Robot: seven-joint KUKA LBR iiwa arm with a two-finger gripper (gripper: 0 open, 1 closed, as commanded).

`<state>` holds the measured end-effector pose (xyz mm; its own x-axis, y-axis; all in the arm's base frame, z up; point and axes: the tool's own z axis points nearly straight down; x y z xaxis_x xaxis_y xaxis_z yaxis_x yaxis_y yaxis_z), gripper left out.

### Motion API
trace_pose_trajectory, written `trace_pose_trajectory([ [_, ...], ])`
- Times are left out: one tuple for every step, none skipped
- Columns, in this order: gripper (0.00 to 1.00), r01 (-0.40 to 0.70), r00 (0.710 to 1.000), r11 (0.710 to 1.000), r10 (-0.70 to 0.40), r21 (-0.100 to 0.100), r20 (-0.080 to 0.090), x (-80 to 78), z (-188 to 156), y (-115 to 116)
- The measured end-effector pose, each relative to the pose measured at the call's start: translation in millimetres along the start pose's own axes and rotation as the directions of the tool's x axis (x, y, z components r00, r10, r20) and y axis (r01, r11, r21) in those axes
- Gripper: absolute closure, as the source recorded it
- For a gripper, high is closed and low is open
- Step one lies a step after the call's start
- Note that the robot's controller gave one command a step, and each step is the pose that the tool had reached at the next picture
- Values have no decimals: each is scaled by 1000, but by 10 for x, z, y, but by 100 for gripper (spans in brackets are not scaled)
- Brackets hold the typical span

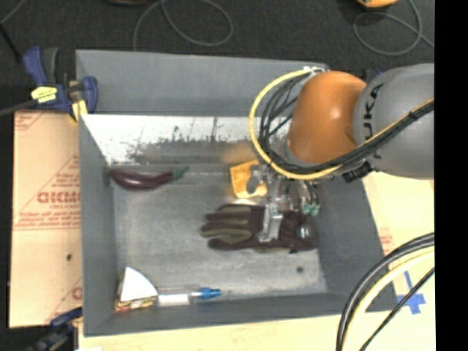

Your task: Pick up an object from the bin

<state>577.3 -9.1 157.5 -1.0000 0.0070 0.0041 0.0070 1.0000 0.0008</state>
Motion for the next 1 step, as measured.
trace_pose_trajectory([
  [0,0,1000,1000,0,0,7,-12,-48,-1],
])
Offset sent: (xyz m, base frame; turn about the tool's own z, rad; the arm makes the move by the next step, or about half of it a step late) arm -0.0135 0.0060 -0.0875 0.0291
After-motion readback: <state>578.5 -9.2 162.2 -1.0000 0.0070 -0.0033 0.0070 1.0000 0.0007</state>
